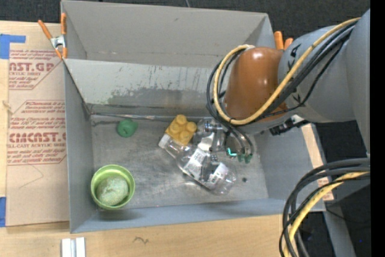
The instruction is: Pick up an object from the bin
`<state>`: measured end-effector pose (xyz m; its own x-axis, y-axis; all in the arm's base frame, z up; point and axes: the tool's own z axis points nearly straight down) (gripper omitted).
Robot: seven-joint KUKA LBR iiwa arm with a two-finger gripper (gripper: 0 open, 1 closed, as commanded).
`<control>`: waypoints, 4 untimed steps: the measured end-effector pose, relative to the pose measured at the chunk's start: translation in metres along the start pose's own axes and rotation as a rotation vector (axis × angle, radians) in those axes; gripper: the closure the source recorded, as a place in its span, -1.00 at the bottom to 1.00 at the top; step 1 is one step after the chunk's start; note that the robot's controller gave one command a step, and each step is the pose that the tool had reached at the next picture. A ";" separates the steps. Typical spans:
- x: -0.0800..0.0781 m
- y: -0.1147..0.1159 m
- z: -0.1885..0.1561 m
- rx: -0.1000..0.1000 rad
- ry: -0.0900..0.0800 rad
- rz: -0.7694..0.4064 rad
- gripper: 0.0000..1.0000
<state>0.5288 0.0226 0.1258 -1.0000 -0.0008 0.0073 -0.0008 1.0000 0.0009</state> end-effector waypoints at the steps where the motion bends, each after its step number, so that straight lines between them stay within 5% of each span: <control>1: -0.002 0.000 -0.004 0.000 -0.007 0.001 -1.00; 2: 0.014 -0.032 0.003 -0.001 -0.007 0.062 -1.00; 3: 0.029 -0.033 -0.005 0.001 -0.006 0.052 -1.00; 4: 0.037 -0.040 -0.004 0.000 -0.006 0.170 -1.00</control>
Offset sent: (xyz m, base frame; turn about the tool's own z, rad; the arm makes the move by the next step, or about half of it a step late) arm -0.0197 -0.0461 -0.0051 0.0885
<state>0.4918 -0.0176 0.1305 -0.9857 0.1685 0.0014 0.1685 0.9857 0.0006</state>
